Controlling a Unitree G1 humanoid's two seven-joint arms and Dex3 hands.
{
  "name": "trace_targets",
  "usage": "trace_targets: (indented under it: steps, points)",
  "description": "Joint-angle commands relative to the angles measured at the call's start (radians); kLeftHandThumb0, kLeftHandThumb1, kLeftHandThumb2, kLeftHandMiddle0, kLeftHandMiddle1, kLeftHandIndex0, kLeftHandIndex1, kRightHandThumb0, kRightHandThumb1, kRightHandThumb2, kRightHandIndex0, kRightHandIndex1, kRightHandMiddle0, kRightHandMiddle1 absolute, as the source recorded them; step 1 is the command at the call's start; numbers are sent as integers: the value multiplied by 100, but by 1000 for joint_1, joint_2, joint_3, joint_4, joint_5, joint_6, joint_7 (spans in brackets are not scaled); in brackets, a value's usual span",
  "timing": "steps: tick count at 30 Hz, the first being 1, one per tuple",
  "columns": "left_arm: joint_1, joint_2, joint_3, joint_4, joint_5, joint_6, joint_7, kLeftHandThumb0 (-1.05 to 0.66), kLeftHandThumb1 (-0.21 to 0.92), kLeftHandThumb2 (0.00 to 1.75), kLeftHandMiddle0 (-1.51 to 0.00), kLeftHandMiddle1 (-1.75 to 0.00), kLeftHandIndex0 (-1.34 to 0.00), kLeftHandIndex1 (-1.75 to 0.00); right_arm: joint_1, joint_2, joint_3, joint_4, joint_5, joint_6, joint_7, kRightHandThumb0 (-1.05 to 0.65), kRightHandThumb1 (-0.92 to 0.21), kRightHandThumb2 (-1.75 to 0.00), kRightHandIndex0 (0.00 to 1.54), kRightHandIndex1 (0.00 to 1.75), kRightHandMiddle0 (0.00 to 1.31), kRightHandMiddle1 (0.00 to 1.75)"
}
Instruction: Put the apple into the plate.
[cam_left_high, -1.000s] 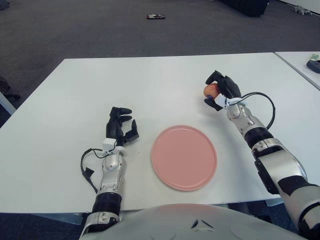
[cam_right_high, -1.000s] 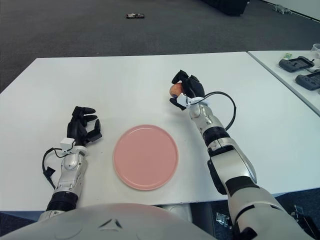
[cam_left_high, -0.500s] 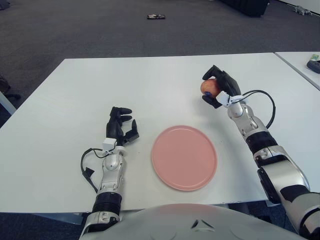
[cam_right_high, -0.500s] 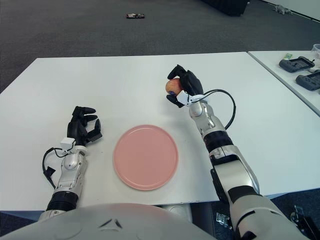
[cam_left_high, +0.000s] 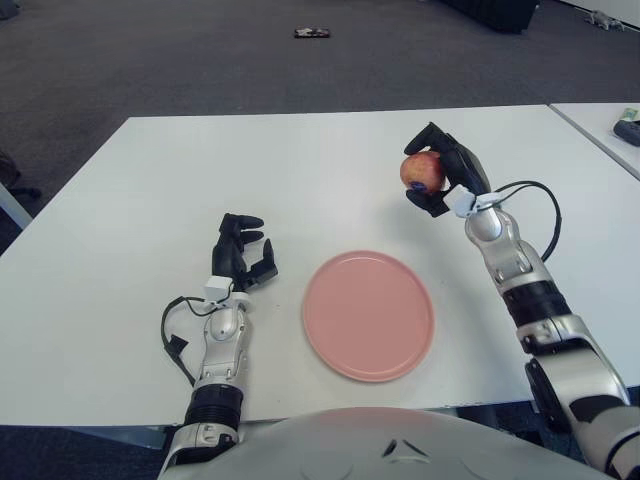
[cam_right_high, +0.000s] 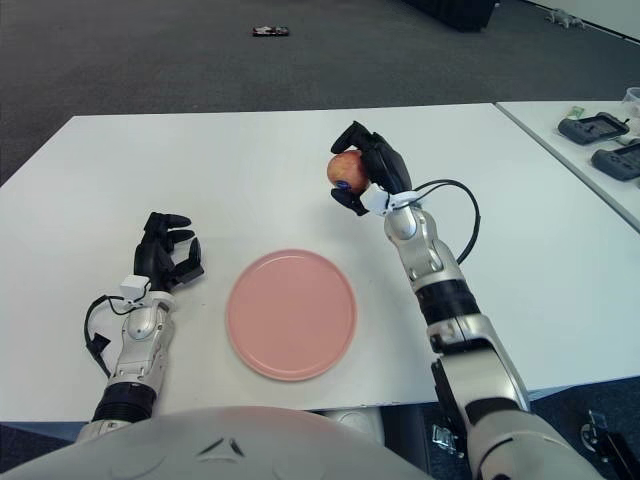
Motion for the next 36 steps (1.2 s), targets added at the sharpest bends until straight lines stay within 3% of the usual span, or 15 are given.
trace_targets:
  steps: [1,10,14,19,28,33,36]
  points:
    - [44,-6,2,49,-2,15,2,-1,38,125,-55,-175,-40,-169,18,-6,-21,-83,42,-23,42,0,-3,-160,86,163,60,175]
    - [44,-7,1,49,-8,21,-6,-1,36,126,-56,-175,-41,-168,97,-15,-11,-208,137,-81,180,0,0,-164,88,162,63,175]
    - [45,-7,1,44,-12,31,-9,-1,36,126,-57,-175,-40,-169,152,-29,10,-318,188,-66,276,0,0,-164,89,161,63,175]
    - [48,-4,-1,31,-4,58,0,-1,37,127,-56,-175,-37,-173,179,-41,37,-362,269,-43,398,0,0,-164,89,162,62,175]
    - [56,-3,-4,15,7,70,7,-1,54,107,-45,-173,-24,-175,201,-66,88,-411,385,29,599,0,1,-166,90,163,63,175]
    - [61,-2,-7,4,12,75,8,-1,55,105,-45,-171,-23,-175,222,-87,108,-455,389,83,671,0,1,-166,90,163,63,175]
    - [63,-3,-8,0,14,78,10,-1,55,105,-45,-171,-23,-175,238,-99,134,-464,348,68,697,0,2,-167,91,163,64,175]
